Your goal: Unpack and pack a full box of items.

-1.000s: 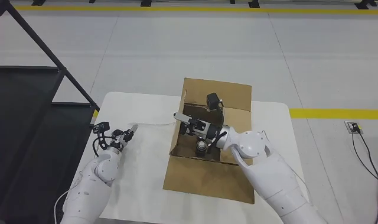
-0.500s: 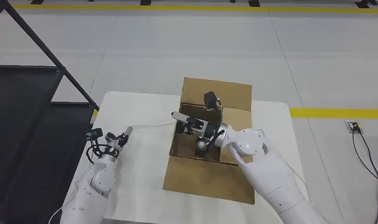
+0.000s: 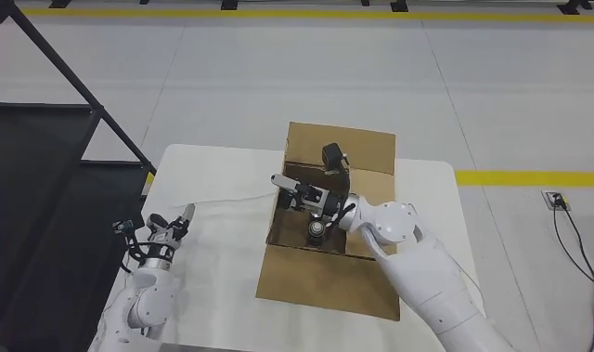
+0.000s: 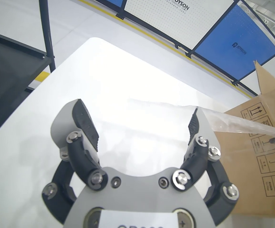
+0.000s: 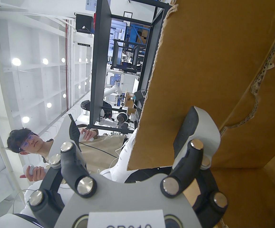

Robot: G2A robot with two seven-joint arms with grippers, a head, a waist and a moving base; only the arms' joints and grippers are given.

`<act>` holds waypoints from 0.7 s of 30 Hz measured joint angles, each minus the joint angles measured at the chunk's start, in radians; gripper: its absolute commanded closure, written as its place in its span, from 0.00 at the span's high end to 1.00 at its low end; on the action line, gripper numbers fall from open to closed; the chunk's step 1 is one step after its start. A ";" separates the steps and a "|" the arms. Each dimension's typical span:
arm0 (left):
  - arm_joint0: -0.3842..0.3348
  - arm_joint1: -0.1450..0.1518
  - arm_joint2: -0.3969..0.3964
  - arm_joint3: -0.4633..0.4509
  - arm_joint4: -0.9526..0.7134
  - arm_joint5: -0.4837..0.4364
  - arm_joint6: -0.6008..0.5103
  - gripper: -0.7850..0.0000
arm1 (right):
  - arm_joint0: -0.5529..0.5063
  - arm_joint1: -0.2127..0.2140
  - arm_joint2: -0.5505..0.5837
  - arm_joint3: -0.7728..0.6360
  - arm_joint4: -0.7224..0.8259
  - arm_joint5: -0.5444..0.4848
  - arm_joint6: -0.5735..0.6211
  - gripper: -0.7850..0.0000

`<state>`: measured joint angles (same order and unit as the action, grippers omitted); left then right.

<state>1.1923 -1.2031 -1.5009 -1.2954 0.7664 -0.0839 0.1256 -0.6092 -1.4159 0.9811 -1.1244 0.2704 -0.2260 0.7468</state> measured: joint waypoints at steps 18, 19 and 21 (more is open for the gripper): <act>0.068 0.001 -0.045 0.000 -0.016 0.009 -0.034 1.00 | 0.012 -0.011 -0.010 0.025 -0.007 0.007 0.012 1.00; 0.073 0.001 -0.044 -0.009 -0.001 0.013 -0.023 1.00 | 0.012 -0.012 -0.011 0.025 -0.009 0.007 0.010 1.00; 0.093 0.001 -0.039 -0.045 0.019 -0.002 -0.002 1.00 | 0.012 -0.015 -0.017 0.023 -0.011 0.014 -0.002 1.00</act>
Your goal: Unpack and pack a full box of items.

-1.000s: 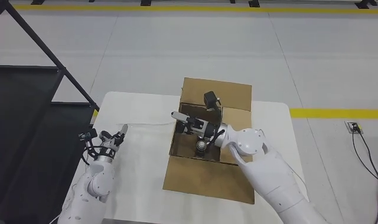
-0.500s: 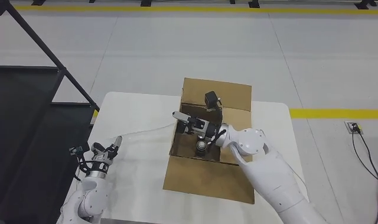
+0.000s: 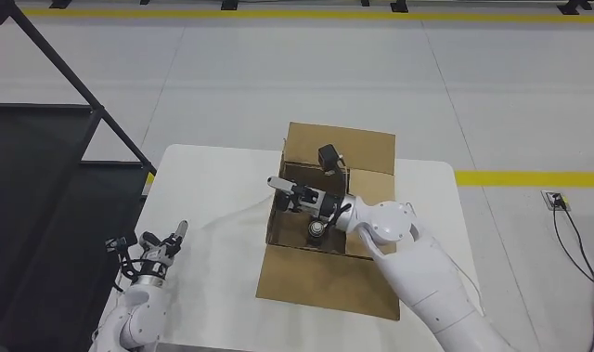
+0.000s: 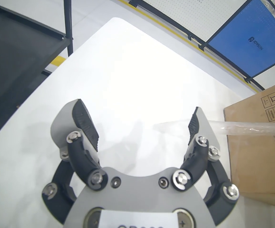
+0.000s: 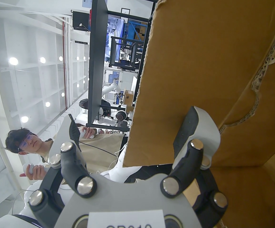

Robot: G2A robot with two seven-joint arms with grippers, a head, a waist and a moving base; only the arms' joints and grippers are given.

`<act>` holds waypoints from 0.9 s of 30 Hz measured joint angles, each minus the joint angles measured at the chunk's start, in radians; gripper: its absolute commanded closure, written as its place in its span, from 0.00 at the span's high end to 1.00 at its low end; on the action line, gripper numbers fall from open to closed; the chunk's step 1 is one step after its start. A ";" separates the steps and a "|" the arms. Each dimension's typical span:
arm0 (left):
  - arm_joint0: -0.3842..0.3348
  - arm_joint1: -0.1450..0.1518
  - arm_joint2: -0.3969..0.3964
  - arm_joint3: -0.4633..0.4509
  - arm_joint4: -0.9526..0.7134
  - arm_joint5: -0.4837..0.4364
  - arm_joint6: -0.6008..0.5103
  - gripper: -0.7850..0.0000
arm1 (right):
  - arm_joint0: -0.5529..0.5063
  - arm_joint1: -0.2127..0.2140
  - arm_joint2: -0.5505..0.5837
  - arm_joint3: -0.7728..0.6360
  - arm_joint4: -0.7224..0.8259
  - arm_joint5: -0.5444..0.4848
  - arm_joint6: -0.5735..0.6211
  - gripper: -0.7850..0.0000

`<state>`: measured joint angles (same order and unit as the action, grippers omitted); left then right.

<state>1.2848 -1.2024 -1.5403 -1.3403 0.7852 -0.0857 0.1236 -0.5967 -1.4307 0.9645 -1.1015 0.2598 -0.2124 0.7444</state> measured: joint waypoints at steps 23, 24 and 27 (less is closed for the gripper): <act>0.094 0.010 0.072 -0.363 0.262 -0.233 0.021 1.00 | 0.088 -0.099 -0.168 0.077 -0.092 0.061 -0.301 1.00; 0.089 0.009 0.071 -0.358 0.253 -0.221 0.015 1.00 | 0.091 -0.102 -0.169 0.086 -0.091 0.055 -0.295 1.00; 0.068 0.007 0.069 -0.332 0.223 -0.191 -0.011 1.00 | 0.094 -0.105 -0.168 0.099 -0.099 0.035 -0.271 1.00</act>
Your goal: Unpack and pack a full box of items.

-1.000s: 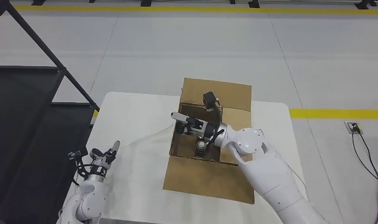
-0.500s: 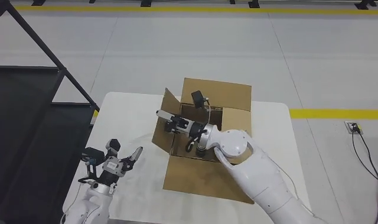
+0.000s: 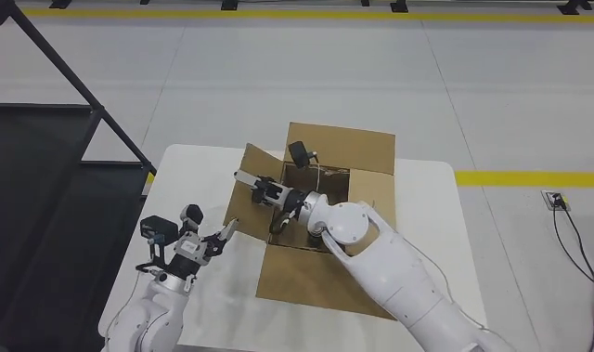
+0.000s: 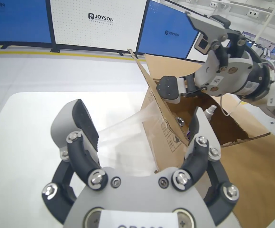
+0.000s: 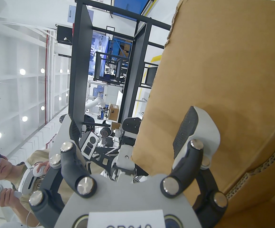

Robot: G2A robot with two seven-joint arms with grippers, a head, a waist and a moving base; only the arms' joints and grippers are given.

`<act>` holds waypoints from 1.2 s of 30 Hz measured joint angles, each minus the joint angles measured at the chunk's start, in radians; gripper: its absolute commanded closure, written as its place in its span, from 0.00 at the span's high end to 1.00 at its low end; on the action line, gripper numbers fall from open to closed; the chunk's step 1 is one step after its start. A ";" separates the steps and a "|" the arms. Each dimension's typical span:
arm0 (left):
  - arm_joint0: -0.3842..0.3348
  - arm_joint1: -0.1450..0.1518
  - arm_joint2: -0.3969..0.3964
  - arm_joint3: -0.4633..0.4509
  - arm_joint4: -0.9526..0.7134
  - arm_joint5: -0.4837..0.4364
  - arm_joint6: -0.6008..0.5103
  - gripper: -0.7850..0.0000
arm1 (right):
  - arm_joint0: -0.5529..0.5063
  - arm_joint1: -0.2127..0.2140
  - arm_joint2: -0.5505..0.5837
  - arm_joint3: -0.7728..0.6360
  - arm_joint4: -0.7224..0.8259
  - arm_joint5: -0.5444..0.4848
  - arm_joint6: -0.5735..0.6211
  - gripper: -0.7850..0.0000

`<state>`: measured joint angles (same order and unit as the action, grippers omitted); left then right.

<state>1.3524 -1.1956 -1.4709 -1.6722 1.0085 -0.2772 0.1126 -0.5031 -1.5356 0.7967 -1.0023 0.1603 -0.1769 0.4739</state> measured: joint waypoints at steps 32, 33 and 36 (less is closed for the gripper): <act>-0.066 -0.002 -0.025 0.153 -0.028 0.019 -0.078 1.00 | -0.421 0.167 0.527 -0.530 -0.055 -0.168 0.306 1.00; -0.058 -0.001 -0.031 0.134 -0.030 0.016 -0.071 1.00 | -0.425 0.170 0.534 -0.530 -0.056 -0.171 0.307 1.00; -0.033 0.002 -0.051 0.068 -0.027 0.011 -0.058 1.00 | -0.427 0.176 0.552 -0.522 -0.051 -0.177 0.310 1.00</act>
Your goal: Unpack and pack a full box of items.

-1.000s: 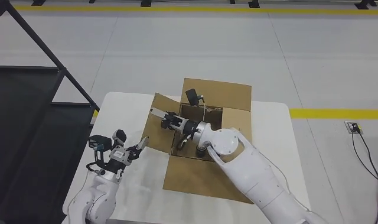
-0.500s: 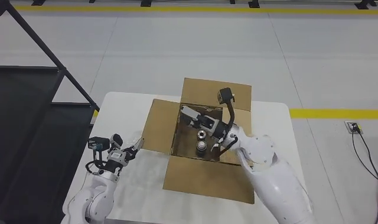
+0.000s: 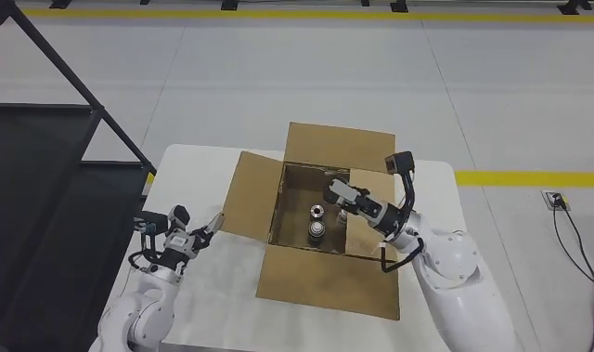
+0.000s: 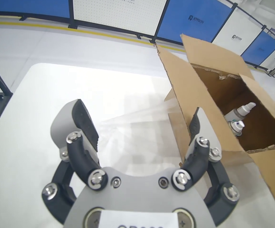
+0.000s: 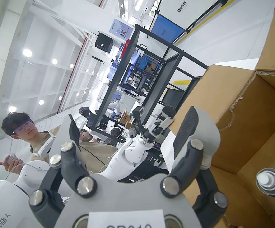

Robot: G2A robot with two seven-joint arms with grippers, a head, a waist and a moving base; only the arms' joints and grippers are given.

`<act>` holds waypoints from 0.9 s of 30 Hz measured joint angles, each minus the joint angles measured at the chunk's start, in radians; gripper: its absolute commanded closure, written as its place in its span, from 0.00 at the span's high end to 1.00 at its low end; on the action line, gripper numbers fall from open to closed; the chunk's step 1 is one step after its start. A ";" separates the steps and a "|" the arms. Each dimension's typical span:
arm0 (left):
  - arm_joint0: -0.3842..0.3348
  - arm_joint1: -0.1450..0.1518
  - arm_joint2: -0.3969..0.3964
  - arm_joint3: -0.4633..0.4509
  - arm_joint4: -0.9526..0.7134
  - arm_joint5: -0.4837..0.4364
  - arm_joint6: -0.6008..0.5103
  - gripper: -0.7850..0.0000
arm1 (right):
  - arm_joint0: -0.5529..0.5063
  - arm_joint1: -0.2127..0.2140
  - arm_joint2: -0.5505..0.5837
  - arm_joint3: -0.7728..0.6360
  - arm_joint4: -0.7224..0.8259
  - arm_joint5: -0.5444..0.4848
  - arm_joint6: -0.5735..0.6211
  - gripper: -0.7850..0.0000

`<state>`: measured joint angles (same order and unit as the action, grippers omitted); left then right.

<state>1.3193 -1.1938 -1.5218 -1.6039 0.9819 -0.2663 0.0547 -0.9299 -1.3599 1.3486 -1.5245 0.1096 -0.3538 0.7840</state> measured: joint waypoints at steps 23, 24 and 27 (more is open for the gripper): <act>-0.245 -0.014 0.228 -0.203 -0.193 -0.108 -0.406 1.00 | -0.254 0.085 0.440 0.003 0.237 -0.259 0.102 1.00; -0.293 -0.021 0.267 -0.166 -0.210 -0.094 -0.438 1.00 | -0.269 0.089 0.463 0.016 0.257 -0.269 0.106 1.00; -0.395 -0.041 0.370 -0.066 -0.232 -0.068 -0.514 1.00 | -0.293 0.099 0.509 0.061 0.291 -0.287 0.113 1.00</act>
<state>0.9246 -1.2347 -1.1516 -1.6701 0.7496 -0.3345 -0.4595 -1.2225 -1.2613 1.8577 -1.4637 0.4003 -0.6410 0.8967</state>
